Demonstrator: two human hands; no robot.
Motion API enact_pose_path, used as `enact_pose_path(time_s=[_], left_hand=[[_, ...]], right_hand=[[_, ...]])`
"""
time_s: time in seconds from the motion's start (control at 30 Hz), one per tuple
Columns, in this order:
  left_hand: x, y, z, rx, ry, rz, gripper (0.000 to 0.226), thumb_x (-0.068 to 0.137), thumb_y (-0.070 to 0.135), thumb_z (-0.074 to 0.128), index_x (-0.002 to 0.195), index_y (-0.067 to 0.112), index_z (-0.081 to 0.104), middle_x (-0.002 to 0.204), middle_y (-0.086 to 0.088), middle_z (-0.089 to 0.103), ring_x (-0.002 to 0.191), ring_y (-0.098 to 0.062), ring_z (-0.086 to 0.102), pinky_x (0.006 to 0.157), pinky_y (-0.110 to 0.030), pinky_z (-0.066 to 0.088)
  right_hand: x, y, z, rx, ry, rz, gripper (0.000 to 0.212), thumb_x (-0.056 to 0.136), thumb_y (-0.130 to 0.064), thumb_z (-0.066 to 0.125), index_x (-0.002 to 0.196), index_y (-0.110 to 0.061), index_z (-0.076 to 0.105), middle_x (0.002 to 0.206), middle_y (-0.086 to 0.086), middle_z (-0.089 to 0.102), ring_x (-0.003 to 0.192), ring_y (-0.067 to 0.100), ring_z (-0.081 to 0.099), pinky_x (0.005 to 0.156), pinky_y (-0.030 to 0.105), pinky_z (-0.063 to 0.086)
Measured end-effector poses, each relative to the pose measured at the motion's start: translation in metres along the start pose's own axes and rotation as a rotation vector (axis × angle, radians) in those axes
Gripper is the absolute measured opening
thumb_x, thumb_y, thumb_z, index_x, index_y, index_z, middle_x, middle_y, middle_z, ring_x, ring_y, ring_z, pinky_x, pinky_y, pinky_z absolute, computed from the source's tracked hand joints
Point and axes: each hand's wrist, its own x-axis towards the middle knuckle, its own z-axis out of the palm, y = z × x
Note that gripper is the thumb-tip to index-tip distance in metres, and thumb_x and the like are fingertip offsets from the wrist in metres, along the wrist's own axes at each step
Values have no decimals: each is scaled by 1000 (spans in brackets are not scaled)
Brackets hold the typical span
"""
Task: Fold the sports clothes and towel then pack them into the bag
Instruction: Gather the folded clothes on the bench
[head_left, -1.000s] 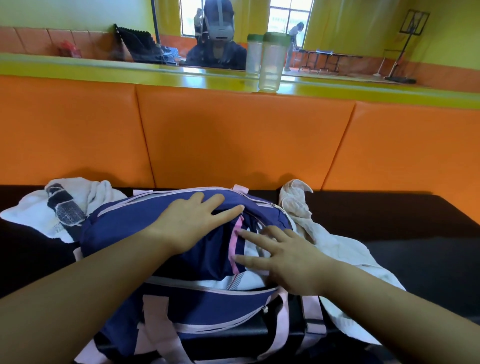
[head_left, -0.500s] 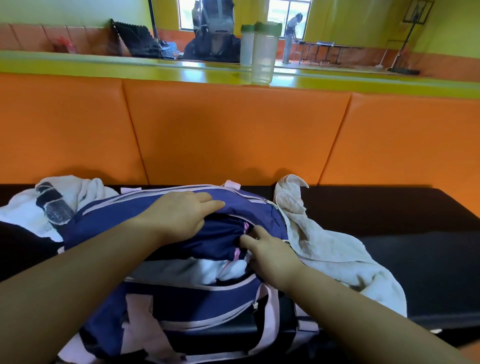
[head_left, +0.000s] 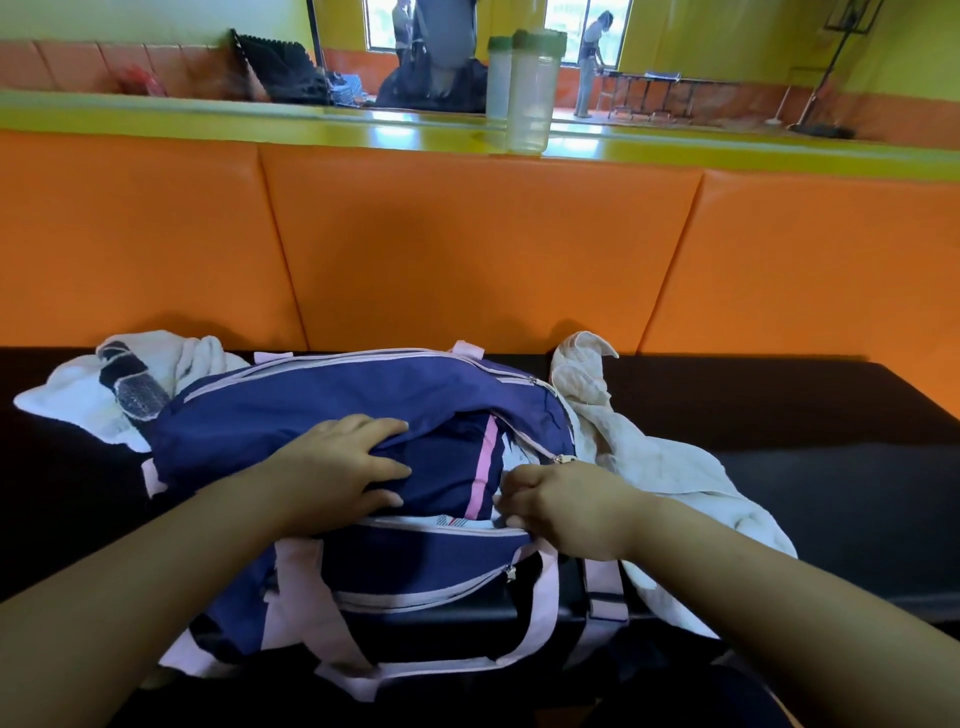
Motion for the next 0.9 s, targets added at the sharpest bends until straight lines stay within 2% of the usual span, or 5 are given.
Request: enact_pose_path(time_s=[0.2, 0.3, 0.37, 0.5, 0.9], left_hand=[[-1, 9, 0, -125, -76, -69, 74, 73, 67, 11, 122, 40, 59, 153, 3, 26, 137, -23, 27, 107, -41, 25], [-1, 12, -5, -119, -152, -120, 50, 90, 59, 26, 125, 40, 56, 155, 10, 16, 138, -16, 20, 110, -33, 19], [-6, 11, -7, -139, -112, -134, 39, 94, 52, 35, 118, 36, 62, 152, 10, 26, 134, -16, 28, 107, -33, 26], [-27, 13, -13, -204, 106, -170, 68, 76, 64, 14, 103, 31, 68, 118, 13, 55, 105, -12, 50, 86, -28, 39], [-129, 18, -11, -142, 297, -352, 39, 81, 56, 36, 85, 33, 67, 85, 16, 64, 78, -12, 60, 64, -31, 51]], right_hand=[[2, -7, -13, 38, -156, 115, 43, 101, -42, 27, 128, -26, 58, 138, -9, 51, 127, 15, 46, 102, 38, 40], [5, -10, -17, 47, -160, 164, 51, 98, -53, 23, 119, -27, 61, 125, -8, 60, 115, 20, 53, 93, 39, 45], [5, -14, -23, 28, -75, 173, 41, 97, -50, 32, 115, -28, 62, 116, -6, 63, 106, 20, 56, 80, 33, 45], [3, -25, -45, 14, 105, 181, 29, 95, -39, 47, 119, -31, 60, 115, -7, 61, 107, 16, 55, 78, 31, 47], [25, -92, -60, -63, 165, 35, 30, 93, -46, 47, 114, -27, 58, 111, -2, 61, 105, 21, 55, 76, 35, 48]])
